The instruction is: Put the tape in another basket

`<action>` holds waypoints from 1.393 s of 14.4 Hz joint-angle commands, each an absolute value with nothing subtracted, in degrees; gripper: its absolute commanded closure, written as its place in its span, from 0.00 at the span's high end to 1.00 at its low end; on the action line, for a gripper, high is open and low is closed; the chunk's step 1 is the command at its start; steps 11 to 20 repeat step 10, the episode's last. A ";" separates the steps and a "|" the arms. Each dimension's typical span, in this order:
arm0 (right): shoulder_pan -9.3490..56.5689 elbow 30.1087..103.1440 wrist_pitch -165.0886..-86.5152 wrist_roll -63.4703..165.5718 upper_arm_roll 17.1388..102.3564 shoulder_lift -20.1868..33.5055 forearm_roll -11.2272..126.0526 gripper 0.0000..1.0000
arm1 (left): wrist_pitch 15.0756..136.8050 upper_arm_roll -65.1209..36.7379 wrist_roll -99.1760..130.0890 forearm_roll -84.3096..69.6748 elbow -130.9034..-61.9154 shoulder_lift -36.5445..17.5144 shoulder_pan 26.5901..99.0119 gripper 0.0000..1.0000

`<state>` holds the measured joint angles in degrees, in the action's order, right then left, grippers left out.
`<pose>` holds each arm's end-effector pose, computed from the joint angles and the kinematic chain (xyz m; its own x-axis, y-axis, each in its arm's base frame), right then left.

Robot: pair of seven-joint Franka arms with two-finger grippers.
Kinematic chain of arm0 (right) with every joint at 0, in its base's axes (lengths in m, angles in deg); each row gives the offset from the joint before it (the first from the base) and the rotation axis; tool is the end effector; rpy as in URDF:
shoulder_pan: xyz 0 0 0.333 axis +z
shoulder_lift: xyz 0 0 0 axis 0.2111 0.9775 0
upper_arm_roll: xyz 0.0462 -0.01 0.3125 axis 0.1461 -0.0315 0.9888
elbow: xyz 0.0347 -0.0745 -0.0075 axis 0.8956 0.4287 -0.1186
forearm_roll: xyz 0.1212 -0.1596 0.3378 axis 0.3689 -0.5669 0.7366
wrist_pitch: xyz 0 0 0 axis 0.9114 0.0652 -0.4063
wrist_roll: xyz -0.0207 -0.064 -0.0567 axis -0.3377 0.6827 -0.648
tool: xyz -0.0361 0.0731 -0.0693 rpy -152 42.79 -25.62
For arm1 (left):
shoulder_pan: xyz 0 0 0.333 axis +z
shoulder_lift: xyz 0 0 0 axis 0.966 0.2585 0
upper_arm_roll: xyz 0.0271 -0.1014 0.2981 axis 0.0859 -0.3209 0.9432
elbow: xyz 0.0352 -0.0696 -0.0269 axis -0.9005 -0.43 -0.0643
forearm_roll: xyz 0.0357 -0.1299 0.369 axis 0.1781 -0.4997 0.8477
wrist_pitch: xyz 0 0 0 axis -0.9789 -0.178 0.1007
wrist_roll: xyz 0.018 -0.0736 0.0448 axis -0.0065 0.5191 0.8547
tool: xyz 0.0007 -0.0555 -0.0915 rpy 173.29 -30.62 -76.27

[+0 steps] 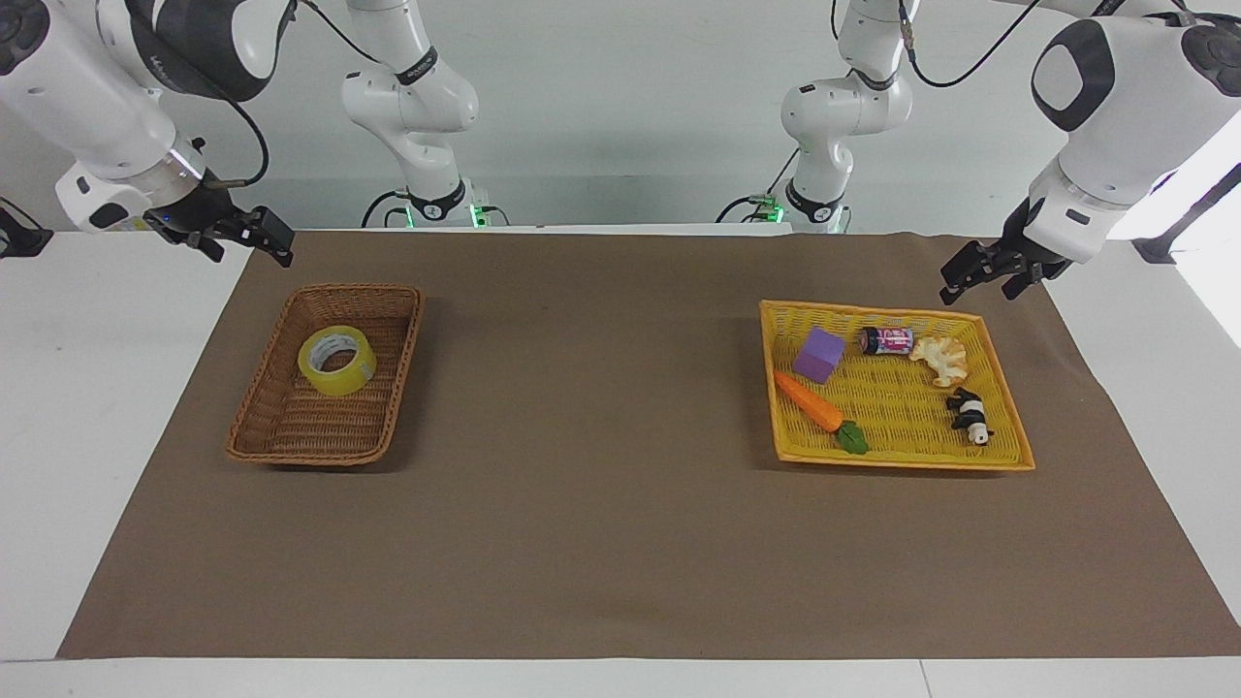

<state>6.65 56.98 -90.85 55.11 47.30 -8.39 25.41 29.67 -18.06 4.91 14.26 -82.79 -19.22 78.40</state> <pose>0.5269 -0.1031 0.5813 0.9718 -0.1170 -0.2049 -0.1173 -0.9930 0.0106 0.5533 -0.0405 0.5800 0.9972 0.0264 -0.0703 0.0305 -0.9979 0.0578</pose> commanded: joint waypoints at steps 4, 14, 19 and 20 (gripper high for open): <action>7.09 55.77 -90.56 56.06 46.66 -8.15 24.45 1.00 | 29.05 -18.20 4.58 15.36 -83.28 -19.75 78.62 1.00; 7.17 56.04 -90.47 55.97 46.83 -8.07 24.45 1.00 | 29.14 -18.20 4.58 15.36 -83.28 -19.84 78.62 1.00; 7.17 56.04 -90.47 55.97 46.83 -8.07 24.45 1.00 | 29.14 -18.20 4.58 15.36 -83.28 -19.84 78.62 1.00; 7.17 56.04 -90.47 55.97 46.83 -8.07 24.45 1.00 | 29.14 -18.20 4.58 15.36 -83.28 -19.84 78.62 1.00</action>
